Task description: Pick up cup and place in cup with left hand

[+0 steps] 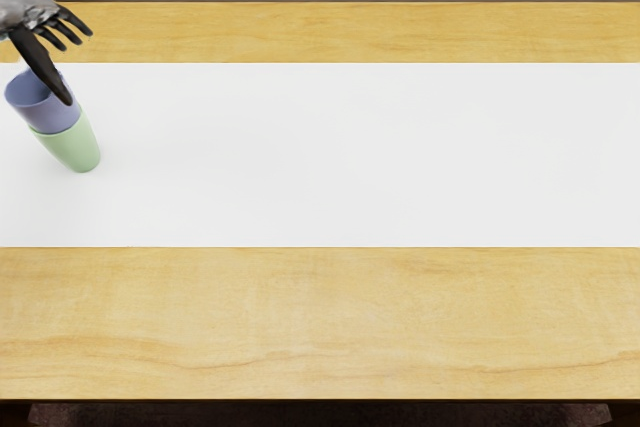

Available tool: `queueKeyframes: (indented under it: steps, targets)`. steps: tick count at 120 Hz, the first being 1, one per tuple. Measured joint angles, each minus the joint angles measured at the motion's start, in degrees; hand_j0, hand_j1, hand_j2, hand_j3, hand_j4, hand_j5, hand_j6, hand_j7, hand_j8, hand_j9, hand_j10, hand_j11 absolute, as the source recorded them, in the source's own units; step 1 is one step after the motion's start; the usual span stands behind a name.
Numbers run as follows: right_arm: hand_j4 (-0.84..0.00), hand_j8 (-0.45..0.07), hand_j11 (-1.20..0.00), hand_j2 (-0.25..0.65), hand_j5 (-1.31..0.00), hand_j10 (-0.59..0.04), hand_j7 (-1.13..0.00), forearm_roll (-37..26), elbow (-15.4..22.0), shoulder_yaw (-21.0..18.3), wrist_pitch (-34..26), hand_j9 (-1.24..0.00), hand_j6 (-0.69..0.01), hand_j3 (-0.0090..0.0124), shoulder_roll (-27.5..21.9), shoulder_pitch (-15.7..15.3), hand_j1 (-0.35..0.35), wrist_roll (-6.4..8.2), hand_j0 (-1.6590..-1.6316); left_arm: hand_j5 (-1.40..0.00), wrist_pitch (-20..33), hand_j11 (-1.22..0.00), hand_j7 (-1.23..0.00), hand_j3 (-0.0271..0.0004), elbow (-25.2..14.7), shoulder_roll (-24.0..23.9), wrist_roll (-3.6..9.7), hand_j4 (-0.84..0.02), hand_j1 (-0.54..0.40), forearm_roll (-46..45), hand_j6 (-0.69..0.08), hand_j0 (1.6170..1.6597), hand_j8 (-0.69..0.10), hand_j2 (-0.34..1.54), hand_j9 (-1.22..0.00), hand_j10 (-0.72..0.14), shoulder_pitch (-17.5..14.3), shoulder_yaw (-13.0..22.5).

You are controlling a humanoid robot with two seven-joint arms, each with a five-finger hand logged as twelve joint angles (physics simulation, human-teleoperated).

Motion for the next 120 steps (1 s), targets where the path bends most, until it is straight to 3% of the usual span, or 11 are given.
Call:
queueKeyframes:
  steps: [20,44,66,86,94,120]
  targets:
    - [-0.001,-0.001,0.00,0.000,0.00,0.000,0.00,0.00,0.00,0.00,-0.06,0.00,-0.001,0.0000,0.00,0.00,-0.349,-0.01,-1.6581,-0.31,-0.18,-0.31,-0.31,0.0000,-0.14,-2.40,0.00,-0.243,0.066,-4.59,-0.243,1.6580,-0.242,0.05,-0.31,-0.242,-0.90,-0.07]
    - [-0.001,-0.001,0.00,0.000,0.00,0.000,0.00,-0.02,0.00,0.00,-0.08,0.00,-0.001,0.0000,0.00,0.00,-0.349,-0.01,-1.6581,-0.31,-5.97,-0.31,-0.31,0.0000,-5.00,-2.61,0.00,-0.238,0.069,-25.05,-0.239,1.6580,-0.238,0.05,-0.31,-0.238,-0.15,-0.91]
    - [-0.001,-0.001,0.00,0.000,0.00,0.000,0.00,-0.02,0.00,0.00,-0.08,0.00,-0.001,0.0000,0.00,0.00,-0.349,0.00,-1.6581,-0.30,-13.42,-0.30,-0.30,0.0000,-7.58,-0.33,0.00,-0.236,0.070,-46.83,-0.236,1.6580,-0.236,0.05,-0.30,-0.235,5.28,-2.12]
    - [-0.001,-0.001,0.00,0.000,0.00,0.000,0.00,-0.03,0.00,0.00,0.01,0.00,-0.001,0.0000,0.00,0.00,-0.349,0.01,-1.6581,-0.30,-14.73,-0.30,-0.30,0.0000,-9.74,5.54,0.00,-0.234,0.070,-55.88,-0.234,1.6581,-0.233,0.05,-0.30,-0.233,15.96,-7.00]
    - [-0.001,-0.001,0.00,0.000,0.00,0.000,0.00,-0.03,0.00,0.00,0.04,0.00,-0.001,0.0000,0.00,0.00,-0.349,0.00,-1.6581,-0.30,-14.89,-0.30,-0.30,0.0000,-10.72,7.02,0.00,-0.227,0.077,-57.90,-0.227,1.6581,-0.227,0.05,-0.30,-0.227,16.40,-8.09]
    - [-0.001,-0.001,0.00,0.000,0.00,0.000,0.00,-0.04,0.00,0.00,0.08,0.00,-0.001,0.0000,0.00,0.00,-0.349,0.00,-1.6581,-0.12,-15.04,-0.12,-0.12,0.0000,-12.14,11.83,0.00,-0.092,0.237,-59.89,-0.092,1.6581,-0.092,0.02,-0.12,-0.092,16.68,-8.77]
